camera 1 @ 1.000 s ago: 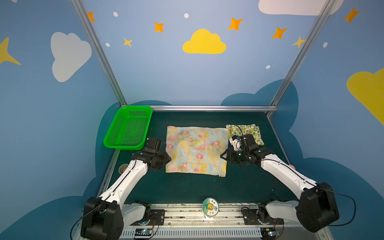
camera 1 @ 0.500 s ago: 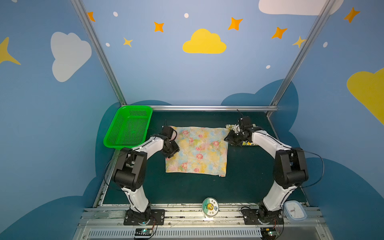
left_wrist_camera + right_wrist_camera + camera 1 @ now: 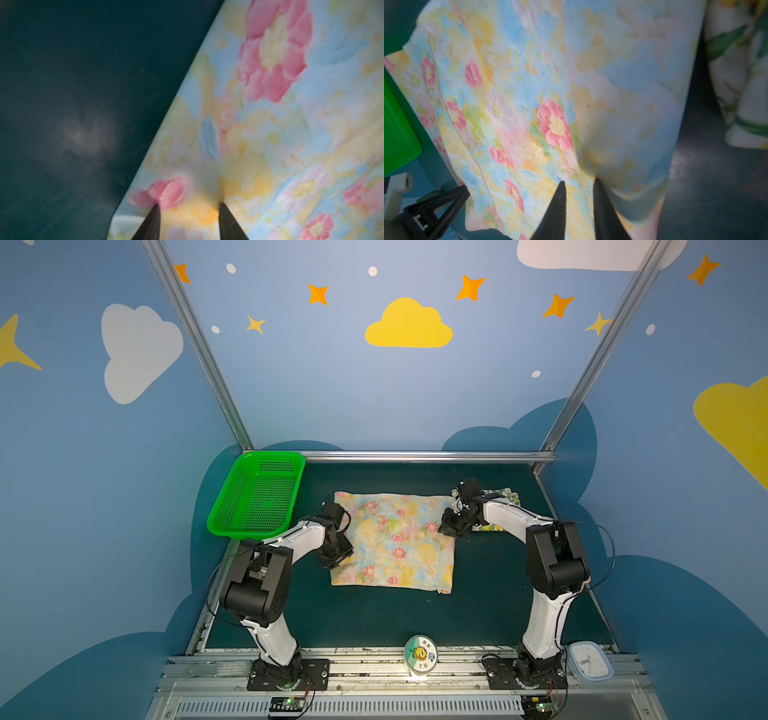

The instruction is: Fold and stack the skirts

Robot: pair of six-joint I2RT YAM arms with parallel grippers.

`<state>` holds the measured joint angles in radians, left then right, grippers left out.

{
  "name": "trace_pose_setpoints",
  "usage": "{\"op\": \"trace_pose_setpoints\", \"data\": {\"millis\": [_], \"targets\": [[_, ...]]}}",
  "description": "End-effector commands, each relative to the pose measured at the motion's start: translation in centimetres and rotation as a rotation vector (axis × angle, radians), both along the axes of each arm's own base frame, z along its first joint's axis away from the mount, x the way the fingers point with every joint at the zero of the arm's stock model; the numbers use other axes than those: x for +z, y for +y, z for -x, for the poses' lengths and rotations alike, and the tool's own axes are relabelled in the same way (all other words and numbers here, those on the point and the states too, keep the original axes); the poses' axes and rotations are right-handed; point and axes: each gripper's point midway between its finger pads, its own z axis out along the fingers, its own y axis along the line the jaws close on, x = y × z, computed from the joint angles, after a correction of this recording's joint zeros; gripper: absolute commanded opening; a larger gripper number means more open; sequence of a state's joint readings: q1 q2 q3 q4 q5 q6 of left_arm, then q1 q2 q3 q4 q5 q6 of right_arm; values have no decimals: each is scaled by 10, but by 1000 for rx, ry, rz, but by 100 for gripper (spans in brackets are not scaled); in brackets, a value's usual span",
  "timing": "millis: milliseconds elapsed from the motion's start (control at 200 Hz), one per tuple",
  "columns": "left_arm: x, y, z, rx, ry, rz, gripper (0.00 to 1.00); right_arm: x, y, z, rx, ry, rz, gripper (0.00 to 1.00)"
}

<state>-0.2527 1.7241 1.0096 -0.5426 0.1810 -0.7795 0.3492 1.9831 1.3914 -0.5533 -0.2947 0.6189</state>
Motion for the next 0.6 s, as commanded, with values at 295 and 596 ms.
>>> {"op": "trace_pose_setpoints", "data": {"millis": [295,596], "targets": [[-19,20,76,31,146,-59,46,-39,32,8,117,139,75,24],[-4,20,112,79,110,-16,47,-31,60,-17,219,111,61,24]]}}
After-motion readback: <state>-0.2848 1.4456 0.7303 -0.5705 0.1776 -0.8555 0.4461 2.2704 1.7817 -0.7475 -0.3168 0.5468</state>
